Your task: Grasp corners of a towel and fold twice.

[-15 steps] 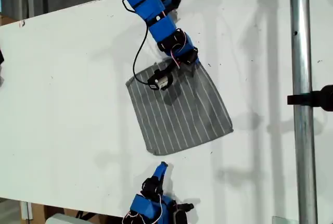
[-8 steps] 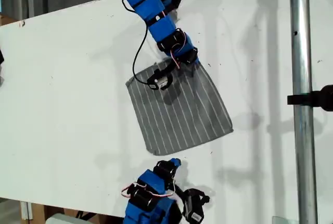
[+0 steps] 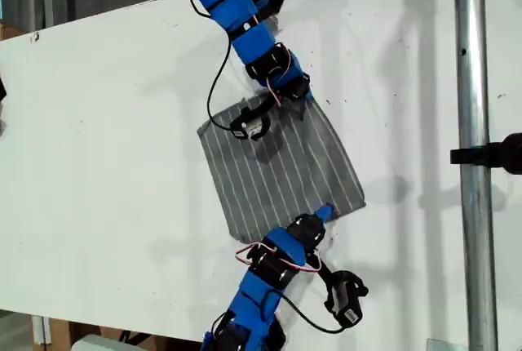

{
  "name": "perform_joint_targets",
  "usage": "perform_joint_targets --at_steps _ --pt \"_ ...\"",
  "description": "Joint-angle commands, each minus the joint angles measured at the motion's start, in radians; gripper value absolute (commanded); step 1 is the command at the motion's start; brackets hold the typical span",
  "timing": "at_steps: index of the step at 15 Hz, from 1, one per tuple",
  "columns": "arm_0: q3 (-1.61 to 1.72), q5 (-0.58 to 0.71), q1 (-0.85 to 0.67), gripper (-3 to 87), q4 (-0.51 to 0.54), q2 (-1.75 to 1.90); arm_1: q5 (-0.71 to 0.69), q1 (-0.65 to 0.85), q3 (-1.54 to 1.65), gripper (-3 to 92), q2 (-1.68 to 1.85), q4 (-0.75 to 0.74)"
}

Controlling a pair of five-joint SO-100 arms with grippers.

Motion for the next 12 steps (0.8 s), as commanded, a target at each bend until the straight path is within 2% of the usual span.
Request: perform_joint_targets --at_steps 1,5,12 --pt "-0.083 0.046 0.029 41.6 -0.012 -0.017 0.009 0.006 0.002 -0.1 0.018 -0.02" --pt "-0.086 0.095 0.037 41.0 -0.035 -0.089 0.009 0.005 0.003 -0.1 0.023 -0.02" --pt "-0.16 0.034 0.015 37.6 -0.104 -0.339 0.009 0.006 0.003 -0.1 0.025 -0.025"
